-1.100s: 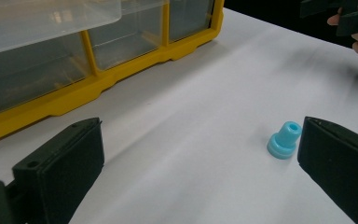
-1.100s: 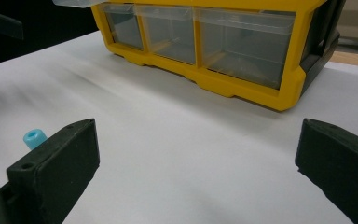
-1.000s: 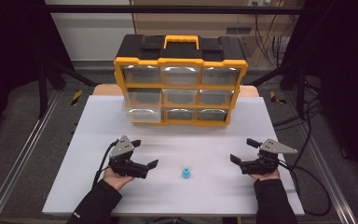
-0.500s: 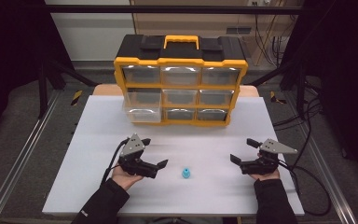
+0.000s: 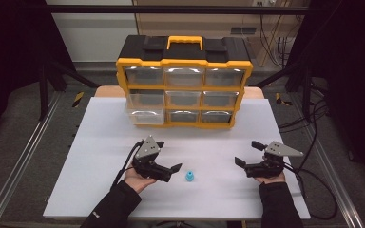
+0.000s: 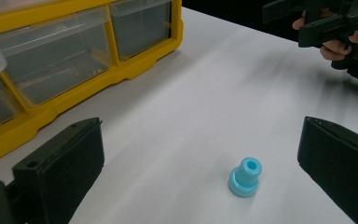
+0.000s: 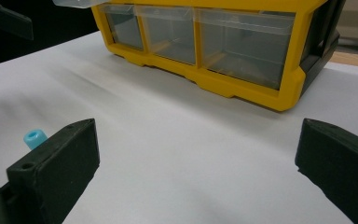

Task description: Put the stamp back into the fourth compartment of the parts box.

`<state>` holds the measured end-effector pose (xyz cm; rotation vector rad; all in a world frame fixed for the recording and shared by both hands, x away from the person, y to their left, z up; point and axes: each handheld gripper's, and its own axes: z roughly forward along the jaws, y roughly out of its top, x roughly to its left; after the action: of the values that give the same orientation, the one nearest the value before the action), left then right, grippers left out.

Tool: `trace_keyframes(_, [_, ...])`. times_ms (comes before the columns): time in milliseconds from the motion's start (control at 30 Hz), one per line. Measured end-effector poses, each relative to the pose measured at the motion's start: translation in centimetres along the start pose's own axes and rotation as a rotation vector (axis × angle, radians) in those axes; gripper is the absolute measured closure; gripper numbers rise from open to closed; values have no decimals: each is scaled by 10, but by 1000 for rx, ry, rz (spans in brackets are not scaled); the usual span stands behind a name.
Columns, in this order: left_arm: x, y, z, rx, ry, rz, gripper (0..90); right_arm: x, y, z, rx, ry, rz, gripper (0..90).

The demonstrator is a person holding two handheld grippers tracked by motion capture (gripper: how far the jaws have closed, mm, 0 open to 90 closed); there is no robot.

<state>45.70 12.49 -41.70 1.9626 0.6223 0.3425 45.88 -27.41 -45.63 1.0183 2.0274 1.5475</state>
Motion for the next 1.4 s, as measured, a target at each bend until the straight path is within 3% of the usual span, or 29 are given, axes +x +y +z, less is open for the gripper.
trace_keyframes(700, [-17,-10,32,92,-37,6,2,0,0,0,1,1,0,2])
trace_keyframes(1400, [-23,-19,50,165,-84,-12,139,0,-1,1,8,3,1,2])
